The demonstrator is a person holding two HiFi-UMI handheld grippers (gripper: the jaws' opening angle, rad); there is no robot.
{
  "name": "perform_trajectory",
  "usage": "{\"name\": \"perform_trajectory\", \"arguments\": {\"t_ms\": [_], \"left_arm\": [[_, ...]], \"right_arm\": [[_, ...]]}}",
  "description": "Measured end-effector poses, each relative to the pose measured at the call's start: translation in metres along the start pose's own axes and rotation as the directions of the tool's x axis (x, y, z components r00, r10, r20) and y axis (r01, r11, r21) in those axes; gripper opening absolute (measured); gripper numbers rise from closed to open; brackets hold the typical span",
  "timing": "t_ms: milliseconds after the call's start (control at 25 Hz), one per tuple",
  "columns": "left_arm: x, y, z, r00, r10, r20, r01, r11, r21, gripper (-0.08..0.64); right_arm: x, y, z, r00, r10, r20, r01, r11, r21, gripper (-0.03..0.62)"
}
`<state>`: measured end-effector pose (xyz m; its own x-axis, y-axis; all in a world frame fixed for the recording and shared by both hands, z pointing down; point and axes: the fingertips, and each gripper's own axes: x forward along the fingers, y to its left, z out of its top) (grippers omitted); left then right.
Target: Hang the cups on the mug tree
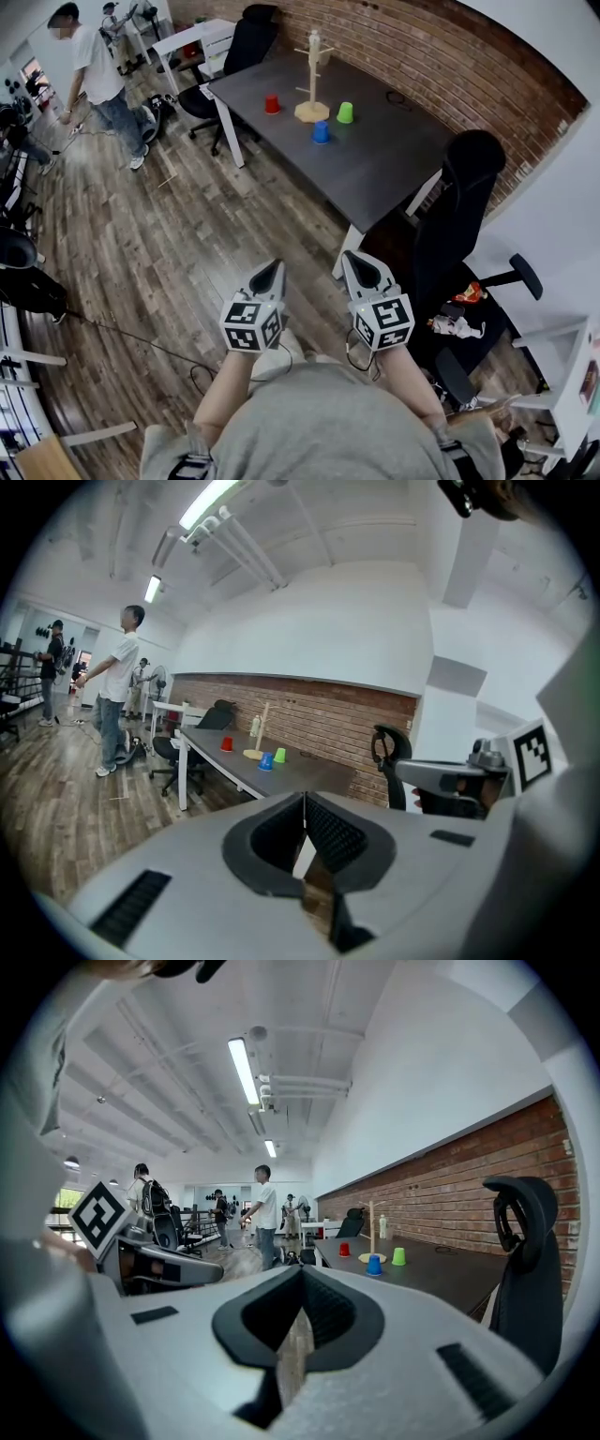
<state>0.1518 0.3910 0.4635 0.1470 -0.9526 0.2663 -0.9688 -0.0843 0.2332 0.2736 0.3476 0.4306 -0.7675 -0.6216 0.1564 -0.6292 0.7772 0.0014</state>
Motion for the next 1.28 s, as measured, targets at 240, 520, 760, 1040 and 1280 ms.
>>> {"name": "perform_trajectory", "arguments": {"t_ms": [240, 520, 760, 1040, 1280], "left_arm": [[0.02, 0.022, 0.002, 1.0, 0.013, -0.01, -0.013, 1.0, -0.017, 0.011], [0.059, 0.06, 0.02, 1.0, 0.025, -0.009, -0.025, 0.999, -0.02, 0.011], [0.097, 0.106, 0.045, 1.0, 0.018, -0.001, -0.018, 1.0, -0.015, 0.011], [0.142, 0.154, 0.081, 1.0, -0.019, -0.002, 0.019, 1.0, -0.004, 0.011], [0.178, 0.194, 0.108, 0.998, -0.06, -0.004, 0.06, 0.998, 0.014, 0.014]], "right_arm": [[0.026, -0.009, 0.006, 1.0, -0.007, 0.006, 0.007, 1.0, -0.01, 0.002], [0.075, -0.03, 0.012, 1.0, -0.031, 0.007, 0.031, 0.999, -0.009, 0.002], [0.135, -0.04, 0.028, 0.999, -0.045, 0.022, 0.045, 0.999, -0.021, 0.002], [0.205, -0.053, 0.044, 0.996, -0.089, 0.022, 0.089, 0.996, -0.014, 0.002], [0.255, -0.065, 0.053, 0.991, -0.133, 0.024, 0.132, 0.991, 0.028, 0.03]]}}
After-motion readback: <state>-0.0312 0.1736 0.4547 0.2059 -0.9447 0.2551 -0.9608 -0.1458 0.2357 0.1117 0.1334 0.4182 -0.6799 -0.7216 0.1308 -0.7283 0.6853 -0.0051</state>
